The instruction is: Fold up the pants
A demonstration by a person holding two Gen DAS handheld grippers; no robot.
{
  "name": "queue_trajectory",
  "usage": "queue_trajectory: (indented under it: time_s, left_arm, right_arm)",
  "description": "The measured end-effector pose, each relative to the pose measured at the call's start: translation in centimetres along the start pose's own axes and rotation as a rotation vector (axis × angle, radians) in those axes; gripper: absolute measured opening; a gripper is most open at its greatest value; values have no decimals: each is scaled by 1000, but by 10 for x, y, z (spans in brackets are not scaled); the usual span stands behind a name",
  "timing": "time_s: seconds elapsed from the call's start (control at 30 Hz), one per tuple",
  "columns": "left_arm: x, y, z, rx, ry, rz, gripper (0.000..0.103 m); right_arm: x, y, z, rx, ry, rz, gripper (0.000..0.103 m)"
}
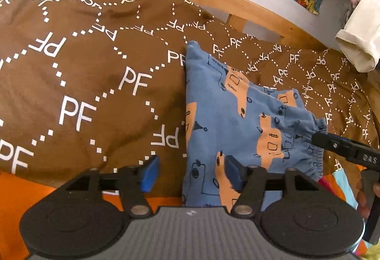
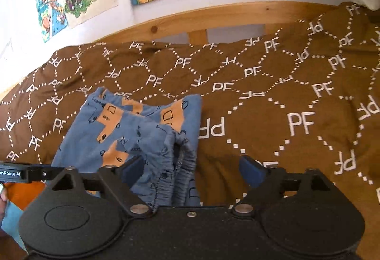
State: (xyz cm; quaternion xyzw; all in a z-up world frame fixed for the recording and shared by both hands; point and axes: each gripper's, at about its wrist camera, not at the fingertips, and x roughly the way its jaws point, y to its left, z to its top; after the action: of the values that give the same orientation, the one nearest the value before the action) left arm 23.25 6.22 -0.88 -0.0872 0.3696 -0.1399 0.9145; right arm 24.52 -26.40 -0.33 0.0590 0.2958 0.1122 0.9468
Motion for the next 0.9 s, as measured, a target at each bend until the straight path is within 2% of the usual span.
queue_trajectory:
  time_s: [0.07,0.2,0.27,0.4,0.6,0.7,0.8,0.9]
  left_arm:
    - [-6,-2,0,-7,-14,9,87]
    - [-18,-7,-1,1,-35,21,94]
    - [-28,-10,-3,0,-50,28,101]
    - [-49,-22,-6,16,-106,74,103]
    - [-83,-50,-13,146,-175,187,103]
    - [-103,-58,-26,160,-205,237,103]
    - [-119,-62,-43,156,-195,261,103]
    - [-131,-63,-64,140,-152,272,103]
  right_arm:
    - [-8,3,-1,-4,-11,-1,100]
    - [-26,15,-3,-49,-34,-15,102]
    - [-36,21,-3,-61,-48,-22,102]
    - [-63,38,-4,-85,-95,-19,102]
    - [-106,67,-15,-161,-139,-7,102]
    - [-123,79,-22,-188,-149,-9,102]
    - [-141,87,-32,-190,-152,-7,102]
    - [-156,93,-43,-173,-145,-10,102]
